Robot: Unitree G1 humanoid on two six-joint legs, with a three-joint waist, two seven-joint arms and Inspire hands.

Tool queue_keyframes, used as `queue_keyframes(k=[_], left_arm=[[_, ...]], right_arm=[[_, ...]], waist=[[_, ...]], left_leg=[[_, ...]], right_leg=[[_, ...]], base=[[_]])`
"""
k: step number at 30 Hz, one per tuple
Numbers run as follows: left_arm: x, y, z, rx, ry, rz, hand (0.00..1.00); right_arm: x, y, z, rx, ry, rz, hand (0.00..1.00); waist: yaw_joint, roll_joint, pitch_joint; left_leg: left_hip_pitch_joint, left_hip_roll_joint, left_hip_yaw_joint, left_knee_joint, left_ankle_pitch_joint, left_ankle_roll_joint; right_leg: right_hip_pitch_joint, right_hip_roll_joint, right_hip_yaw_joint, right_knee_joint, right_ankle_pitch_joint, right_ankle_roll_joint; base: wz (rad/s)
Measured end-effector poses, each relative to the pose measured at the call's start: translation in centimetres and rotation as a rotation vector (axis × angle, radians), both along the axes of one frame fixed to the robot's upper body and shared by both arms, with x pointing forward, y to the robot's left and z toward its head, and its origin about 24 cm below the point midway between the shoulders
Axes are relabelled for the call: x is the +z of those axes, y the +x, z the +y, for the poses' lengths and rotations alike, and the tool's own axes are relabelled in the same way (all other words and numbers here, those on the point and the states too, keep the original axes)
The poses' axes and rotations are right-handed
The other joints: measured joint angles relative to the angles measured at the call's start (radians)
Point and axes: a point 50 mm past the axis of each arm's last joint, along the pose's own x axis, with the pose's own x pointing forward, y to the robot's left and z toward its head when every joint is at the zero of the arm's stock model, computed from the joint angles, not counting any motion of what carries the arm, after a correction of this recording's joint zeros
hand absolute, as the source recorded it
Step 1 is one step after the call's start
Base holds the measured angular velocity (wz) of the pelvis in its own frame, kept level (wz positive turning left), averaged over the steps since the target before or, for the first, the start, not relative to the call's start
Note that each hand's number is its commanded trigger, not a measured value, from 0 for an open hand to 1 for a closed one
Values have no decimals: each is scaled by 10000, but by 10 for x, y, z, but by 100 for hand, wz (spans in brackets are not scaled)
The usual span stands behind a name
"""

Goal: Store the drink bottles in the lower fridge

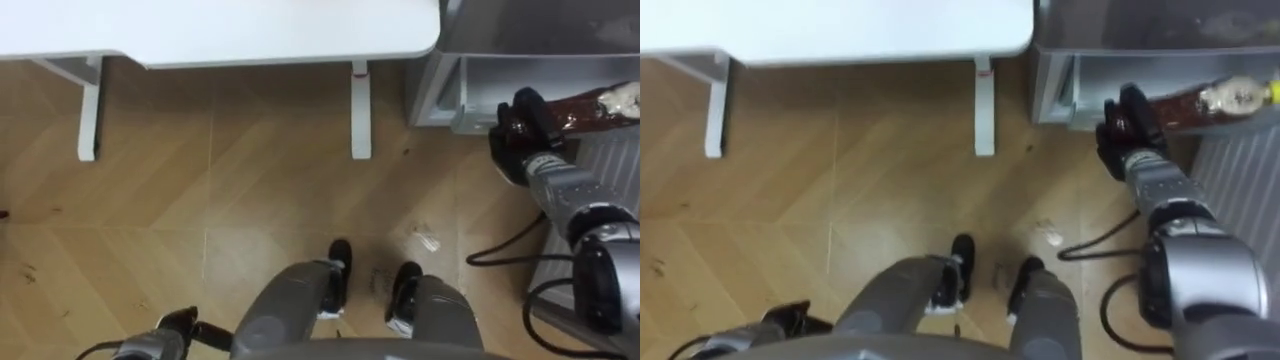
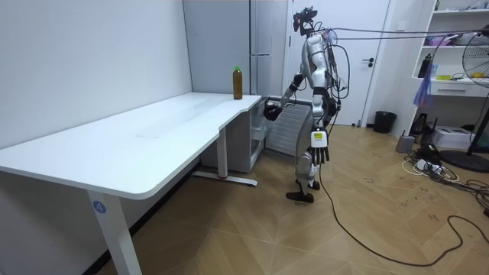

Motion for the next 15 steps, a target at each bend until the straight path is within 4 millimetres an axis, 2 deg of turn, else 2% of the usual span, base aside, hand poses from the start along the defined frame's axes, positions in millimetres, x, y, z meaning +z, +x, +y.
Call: queue_keyframes(k=[6, 10, 15], left_arm=[[0, 5, -5, -531, 20, -175, 0], [1, 7, -4, -505, 196, -305, 0], [2, 10, -2, -496, 373, -537, 0]], right_arm=[[12, 12, -1, -11, -42, -394, 100], [20, 19, -1, 36, -185, -408, 100], [50, 40, -7, 25, -525, -1078, 100]], waist=[[-10, -185, 77], [-31, -306, 50], [-35, -346, 50]], left_leg=[[-412, -71, 27, -40, 88, 15], [-646, -61, 121, -40, 99, 35], [-727, -73, 282, -17, 124, 77]], right_leg=[[-452, -93, -9, 139, -66, 6], [-683, -107, -14, 143, -67, 13], [-816, -179, 1, 323, -55, 32]], base=[[6], [2], [0]])
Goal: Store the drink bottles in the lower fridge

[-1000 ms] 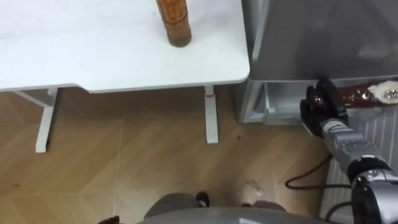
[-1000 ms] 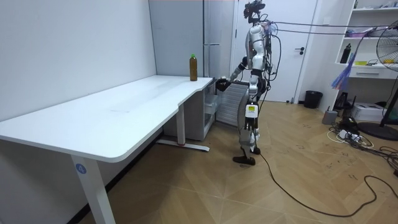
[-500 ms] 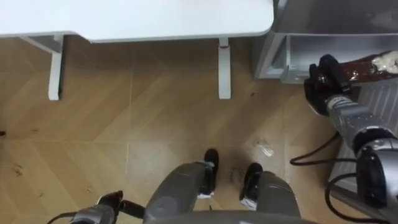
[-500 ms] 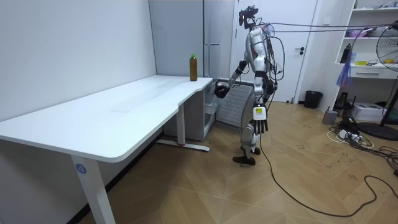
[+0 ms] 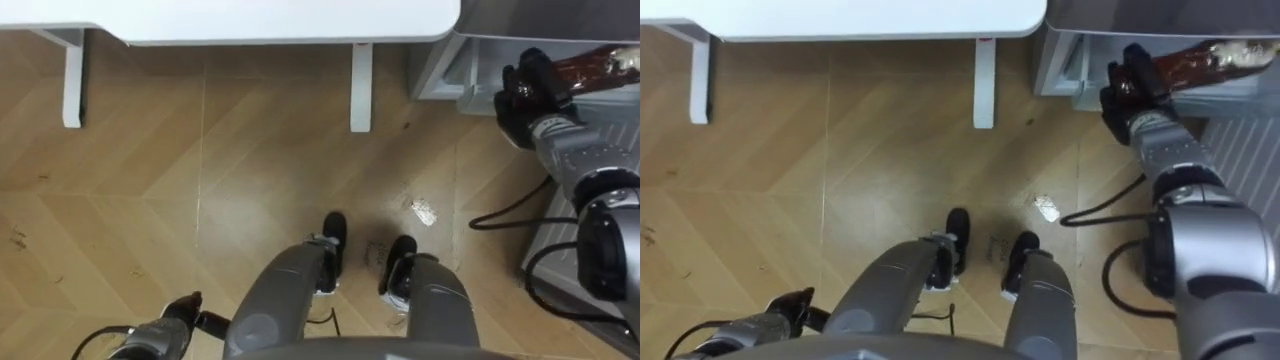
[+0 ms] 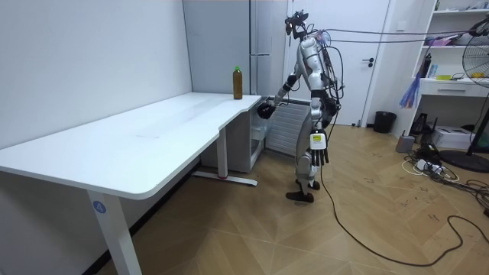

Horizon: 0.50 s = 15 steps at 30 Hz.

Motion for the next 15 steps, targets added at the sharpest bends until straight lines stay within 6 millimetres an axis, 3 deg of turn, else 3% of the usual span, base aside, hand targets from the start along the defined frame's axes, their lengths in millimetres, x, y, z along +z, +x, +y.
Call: queue_keyframes(k=[7, 8, 9, 15], left_arm=[[0, 1, 0, -12, 10, -26, 0], [0, 1, 0, -4, 38, -35, 0], [0, 1, 0, 4, 75, -45, 0], [1, 4, 0, -6, 151, -195, 0]], right_arm=[[3, 3, 1, -221, 248, 114, 100], [5, 4, 1, -251, 278, 126, 44], [7, 6, 1, -253, 286, 97, 0], [12, 10, 3, -399, 352, 256, 0]], waist=[[112, -6, 3], [111, -7, 3], [103, -16, 2], [76, -39, -6]], left_leg=[[-45, -2, 28, 73, 11, 20], [-77, -2, 57, 82, 20, 34], [-159, -3, 111, 137, 23, 39], [-371, 10, 180, 380, 25, 46]], right_leg=[[-46, -36, -9, 47, -21, -8], [-88, -51, -3, 69, -38, -6], [-183, -79, 13, 159, -49, -8], [-396, -125, 31, 425, -82, -26]], base=[[0], [0], [0], [1]])
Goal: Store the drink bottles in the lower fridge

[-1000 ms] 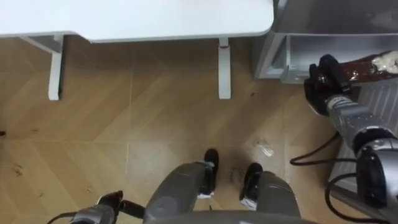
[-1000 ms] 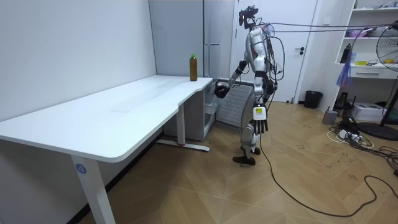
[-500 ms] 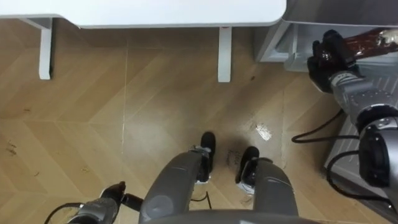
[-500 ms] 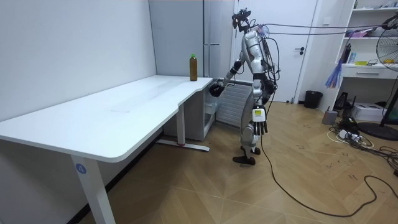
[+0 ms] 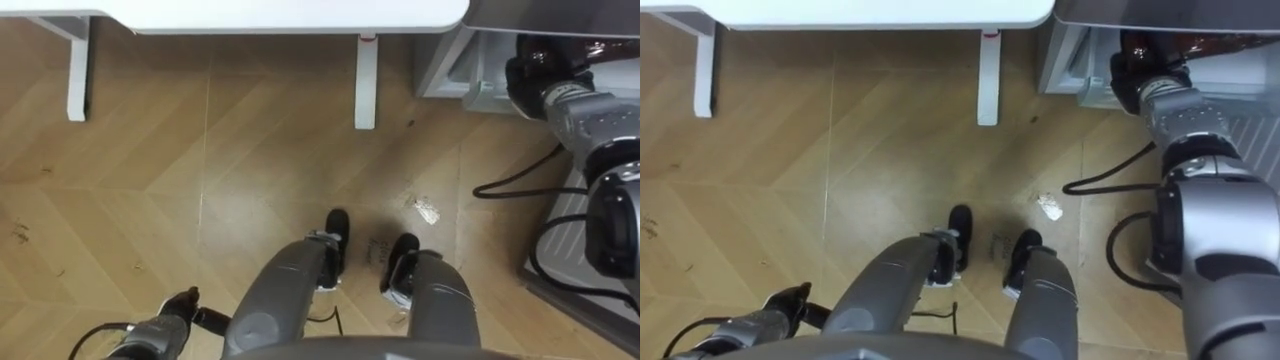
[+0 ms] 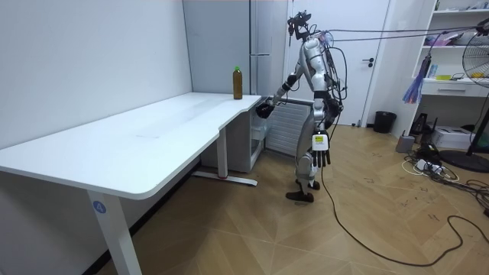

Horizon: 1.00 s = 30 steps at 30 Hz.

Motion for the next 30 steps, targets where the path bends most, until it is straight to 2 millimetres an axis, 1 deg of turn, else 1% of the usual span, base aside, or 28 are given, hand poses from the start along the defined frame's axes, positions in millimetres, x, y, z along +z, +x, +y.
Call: queue_keyframes(k=[12, 23, 27, 28, 29, 30], left_arm=[[0, 0, 0, 15, 7, -6, 0], [0, 1, 0, -1, 36, -63, 0], [0, 1, 0, 9, 78, -70, 0], [0, 1, 0, 7, 78, -71, 0], [0, 1, 0, 5, 80, -74, 0], [0, 1, 0, 0, 81, -73, 0]], right_arm=[[0, 0, -2, -259, 93, -20, 0], [2, -1, -5, -431, -14, -122, 0], [2, -1, -5, -475, -50, -138, 0], [2, -1, -5, -476, -50, -137, 0], [2, -1, -5, -476, -51, -137, 0], [2, -1, -5, -477, -54, -137, 0]], waist=[[7, 9, -4], [19, 47, -24], [43, 48, -24], [45, 48, -24], [50, 50, -25], [50, 51, -25]], left_leg=[[0, 17, 48, 5, 9, 16], [63, 34, 49, -18, 9, 16], [79, 61, 141, -22, 9, 17], [82, 80, 190, -23, 9, 17], [89, 154, 374, -27, 9, 27], [101, 158, 392, -50, 15, 38]], right_leg=[[6, -9, -37, 49, -16, -15], [74, 22, -35, 5, -15, -15], [66, 22, -16, 35, -15, -16], [66, 24, -14, 36, -15, -16], [66, 29, -15, 36, -14, -18], [65, 29, -15, 36, -13, -19]], base=[[0], [0], [0], [0], [0], [0]])
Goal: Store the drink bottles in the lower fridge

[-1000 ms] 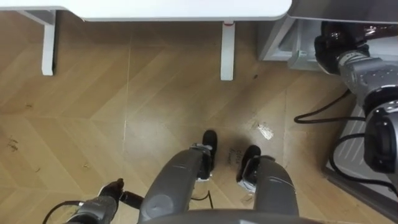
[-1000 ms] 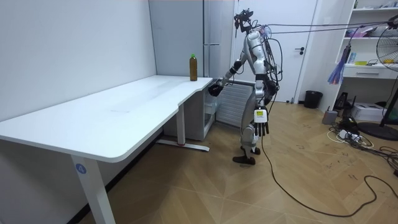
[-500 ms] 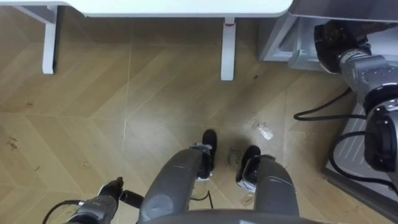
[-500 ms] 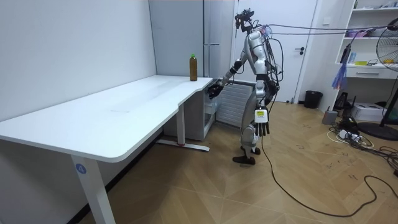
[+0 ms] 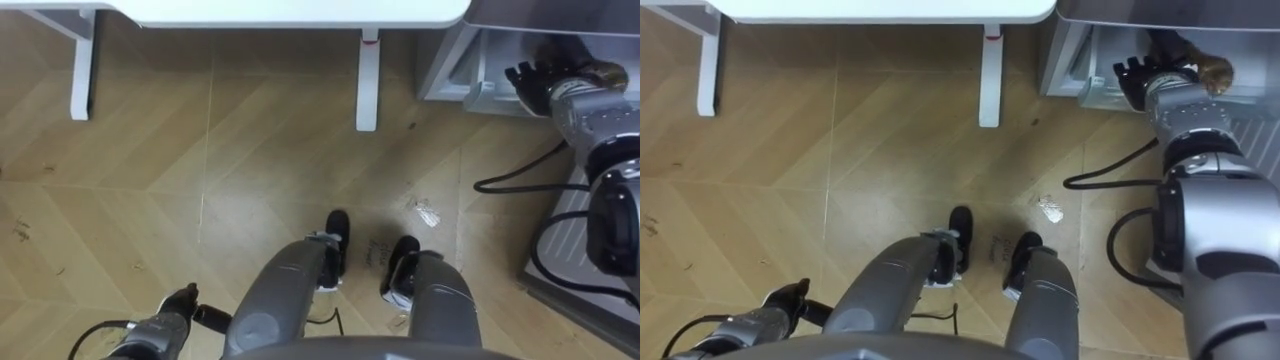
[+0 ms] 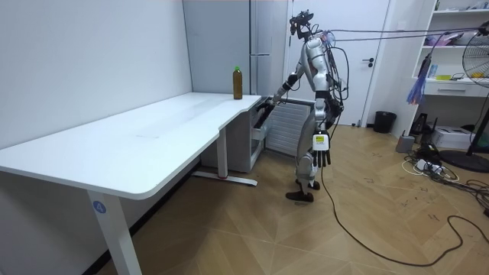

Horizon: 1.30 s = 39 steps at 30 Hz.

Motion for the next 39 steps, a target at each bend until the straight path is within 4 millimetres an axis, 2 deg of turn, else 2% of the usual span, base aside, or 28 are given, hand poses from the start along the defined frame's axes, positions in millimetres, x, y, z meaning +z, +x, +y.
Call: queue_keyframes(k=[8, 19, 29, 32, 37, 38, 39], left_arm=[[0, 1, 0, -27, -26, -112, 0], [0, 2, -1, -43, -51, -150, 0], [1, 5, 0, 152, -302, -113, 0], [4, 13, 3, 651, -421, -436, 0], [7, 17, 11, 1006, -356, -755, 0], [6, 13, 11, 1052, -376, -678, 0], [5, 9, 12, 1131, -424, -611, 0]], right_arm=[[0, 0, 0, -35, -21, -12, 0], [0, 0, -1, -77, -39, -16, 0], [-23, -20, -7, 97, -383, 560, 0], [-31, -27, -8, 207, -488, 775, 0], [-48, -44, -10, 739, -812, 1035, 0], [-56, -53, -12, 818, -878, 1132, 0], [-65, -63, -14, 940, -963, 1282, 0]], waist=[[-15, 4, -2], [-34, 55, -23], [-9, 93, -14], [-109, 46, -5], [-384, -232, -28], [-450, -283, -49], [-552, -350, -104]], left_leg=[[8, 61, 204, -6, 13, 26], [7, 93, 211, 59, 15, 36], [935, 138, 195, -302, 17, 28], [1193, 143, 195, -386, 15, 27], [1784, 150, 208, -782, 16, 26], [2112, 147, 209, -939, 15, 25], [2427, 151, 202, -1103, 4, 7]], right_leg=[[3, -17, -5, 12, 0, -2], [60, -20, -87, 34, 3, -7], [1134, 13, -394, -419, -50, -21], [1482, 20, -500, -601, -65, 2], [2116, 97, -612, -1053, -35, 58], [2479, 157, -613, -1274, -6, 103], [2842, 243, -594, -1551, 36, 159]], base=[[0], [1], [5], [8], [4], [0], [0]])
